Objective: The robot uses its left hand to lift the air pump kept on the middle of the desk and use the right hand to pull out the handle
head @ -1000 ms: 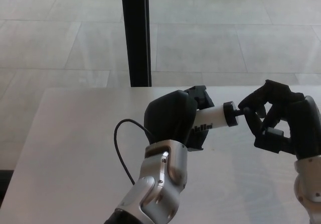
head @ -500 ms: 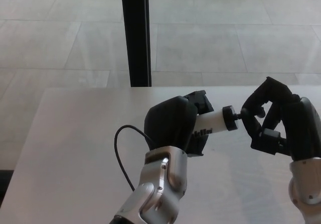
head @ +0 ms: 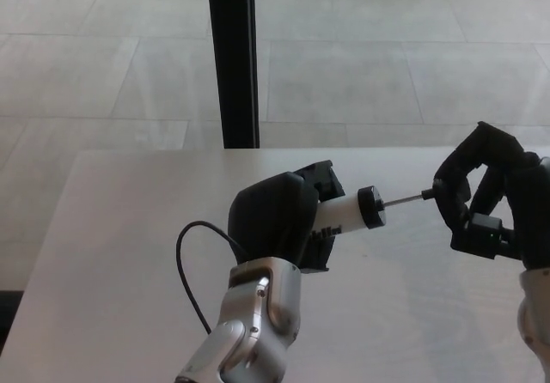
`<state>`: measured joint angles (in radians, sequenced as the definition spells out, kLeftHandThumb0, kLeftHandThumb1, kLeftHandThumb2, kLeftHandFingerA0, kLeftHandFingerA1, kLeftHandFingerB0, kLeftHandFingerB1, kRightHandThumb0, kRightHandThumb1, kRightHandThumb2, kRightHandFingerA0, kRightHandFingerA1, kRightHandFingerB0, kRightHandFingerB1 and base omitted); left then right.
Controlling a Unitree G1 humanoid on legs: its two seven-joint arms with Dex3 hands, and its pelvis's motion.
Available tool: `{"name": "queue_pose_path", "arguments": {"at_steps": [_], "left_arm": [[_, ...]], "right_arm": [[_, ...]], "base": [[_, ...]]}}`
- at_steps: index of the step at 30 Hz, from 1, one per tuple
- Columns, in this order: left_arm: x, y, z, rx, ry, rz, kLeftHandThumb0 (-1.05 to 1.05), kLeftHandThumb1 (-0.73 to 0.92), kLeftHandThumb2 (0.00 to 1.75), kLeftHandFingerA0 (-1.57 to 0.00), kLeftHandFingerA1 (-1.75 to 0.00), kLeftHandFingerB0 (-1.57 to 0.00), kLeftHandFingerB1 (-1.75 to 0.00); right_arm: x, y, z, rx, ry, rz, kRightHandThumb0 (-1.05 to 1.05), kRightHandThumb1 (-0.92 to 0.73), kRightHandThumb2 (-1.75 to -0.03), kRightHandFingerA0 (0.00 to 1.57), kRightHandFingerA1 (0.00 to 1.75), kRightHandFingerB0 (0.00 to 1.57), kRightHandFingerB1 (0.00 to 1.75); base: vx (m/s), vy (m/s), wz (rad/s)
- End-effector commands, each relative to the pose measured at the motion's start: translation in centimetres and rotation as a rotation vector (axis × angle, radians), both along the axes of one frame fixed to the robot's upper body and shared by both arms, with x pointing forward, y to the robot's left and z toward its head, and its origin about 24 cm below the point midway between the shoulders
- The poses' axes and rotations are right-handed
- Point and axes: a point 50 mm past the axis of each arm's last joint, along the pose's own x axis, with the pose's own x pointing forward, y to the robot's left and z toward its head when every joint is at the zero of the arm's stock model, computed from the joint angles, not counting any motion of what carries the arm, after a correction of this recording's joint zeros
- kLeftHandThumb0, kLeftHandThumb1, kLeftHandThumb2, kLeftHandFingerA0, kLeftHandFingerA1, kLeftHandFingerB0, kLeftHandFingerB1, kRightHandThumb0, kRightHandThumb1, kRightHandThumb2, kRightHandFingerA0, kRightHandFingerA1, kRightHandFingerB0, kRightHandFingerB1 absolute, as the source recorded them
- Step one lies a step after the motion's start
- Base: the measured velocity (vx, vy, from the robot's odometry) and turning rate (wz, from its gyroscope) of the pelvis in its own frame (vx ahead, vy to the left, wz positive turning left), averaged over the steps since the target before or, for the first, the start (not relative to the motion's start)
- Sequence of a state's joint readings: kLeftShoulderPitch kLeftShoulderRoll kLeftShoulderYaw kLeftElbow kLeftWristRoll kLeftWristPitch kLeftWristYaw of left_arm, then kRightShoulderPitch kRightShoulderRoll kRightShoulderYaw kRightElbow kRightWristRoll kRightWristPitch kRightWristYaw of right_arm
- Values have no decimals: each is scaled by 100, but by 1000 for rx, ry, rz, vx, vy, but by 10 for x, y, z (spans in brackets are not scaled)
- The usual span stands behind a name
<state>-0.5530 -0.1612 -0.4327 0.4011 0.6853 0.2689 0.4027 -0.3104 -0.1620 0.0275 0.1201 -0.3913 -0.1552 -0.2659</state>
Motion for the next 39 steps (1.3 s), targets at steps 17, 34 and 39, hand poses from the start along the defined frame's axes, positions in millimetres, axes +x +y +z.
{"name": "queue_pose_path", "arguments": {"at_steps": [17,34,39], "left_arm": [[1,19,-1,8,-20,24,-9,46,125,-102,-174,-85,-139],[-4,31,-9,24,5,44,-13,48,117,-94,-175,-81,-154],[-4,32,-10,28,13,48,-13,48,116,-95,-175,-80,-158]], "right_arm": [[-8,-54,-6,-35,17,-68,-23,-50,-117,118,141,93,125],[-8,-72,0,-47,12,-117,-17,-50,-114,88,175,74,157],[-8,-75,1,-47,14,-124,-17,-52,-110,88,175,72,158]], "base": [[0,0,0],[0,0,0],[0,0,0]]}}
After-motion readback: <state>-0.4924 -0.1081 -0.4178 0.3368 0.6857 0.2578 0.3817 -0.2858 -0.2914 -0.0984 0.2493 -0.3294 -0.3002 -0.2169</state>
